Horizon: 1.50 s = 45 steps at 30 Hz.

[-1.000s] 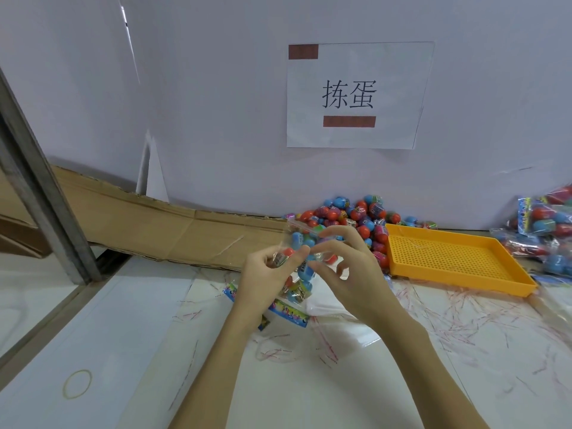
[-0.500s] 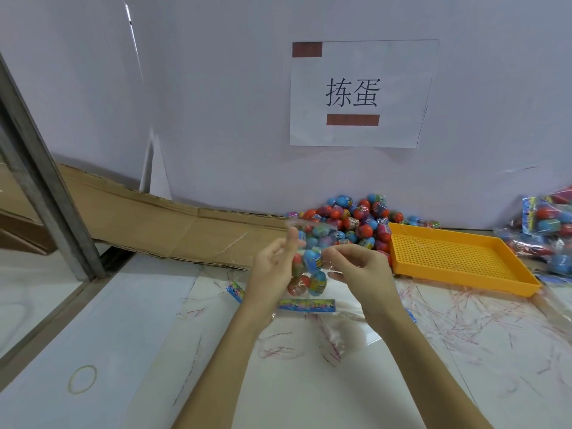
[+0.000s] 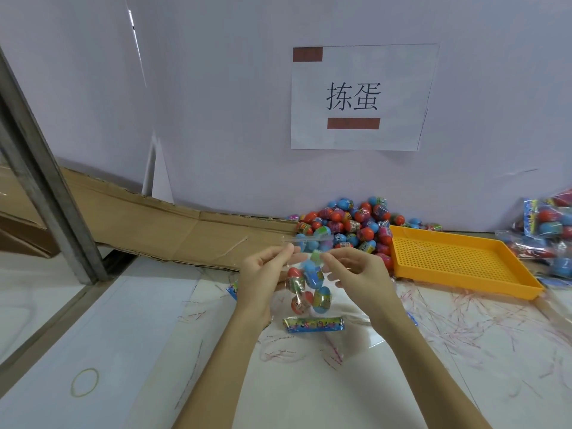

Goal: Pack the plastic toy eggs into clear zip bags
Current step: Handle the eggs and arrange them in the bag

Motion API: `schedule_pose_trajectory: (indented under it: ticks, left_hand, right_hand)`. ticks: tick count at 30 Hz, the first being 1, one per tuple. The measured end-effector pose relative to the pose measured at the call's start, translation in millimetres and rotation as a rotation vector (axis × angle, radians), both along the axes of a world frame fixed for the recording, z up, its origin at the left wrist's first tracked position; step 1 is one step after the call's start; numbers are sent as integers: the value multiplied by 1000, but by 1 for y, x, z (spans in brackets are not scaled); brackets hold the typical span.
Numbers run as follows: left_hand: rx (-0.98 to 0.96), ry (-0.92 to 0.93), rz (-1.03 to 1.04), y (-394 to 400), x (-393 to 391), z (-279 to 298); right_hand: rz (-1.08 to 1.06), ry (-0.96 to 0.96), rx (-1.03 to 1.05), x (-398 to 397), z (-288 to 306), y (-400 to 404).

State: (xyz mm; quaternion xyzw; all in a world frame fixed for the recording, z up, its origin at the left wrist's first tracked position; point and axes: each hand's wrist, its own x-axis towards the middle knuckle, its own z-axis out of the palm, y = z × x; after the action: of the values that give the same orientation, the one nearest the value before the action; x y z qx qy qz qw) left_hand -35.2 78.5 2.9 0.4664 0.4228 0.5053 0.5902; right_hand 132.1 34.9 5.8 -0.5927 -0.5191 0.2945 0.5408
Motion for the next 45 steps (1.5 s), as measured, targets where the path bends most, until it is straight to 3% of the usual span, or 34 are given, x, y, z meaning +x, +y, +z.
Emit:
schedule_pose_trajectory:
  ticks: [3,8,11,14,18,25,32,45]
  left_hand:
    - [29,76,5,2,2,-1]
    - [24,41,5,2,1,-1]
    - [63,96,-2,3,3,-3]
    - [95,114,-32,3,6,-4]
    - [137,121,-93,3,5,-6]
    - [341,284,-181,3,4,-5]
    - [626,597,-70,-1,5,-9]
    - [694,693,-93,-4,4,-8]
  right_hand:
    - [-32,-14,-5,2,-1,0]
    - [-127,-22,-80,3,-2,3]
    - [-300,-280,100,-7,-2,1]
    - [-207,-520,406,-17,-3,-1]
    - [-193,-687,467,-28,-7,-1]
    - [-292,-732,521,-22,-6,-4]
    - [-222,-773,534,-16,-5,-1]
    - [-87,-640,397,-8,-7,0]
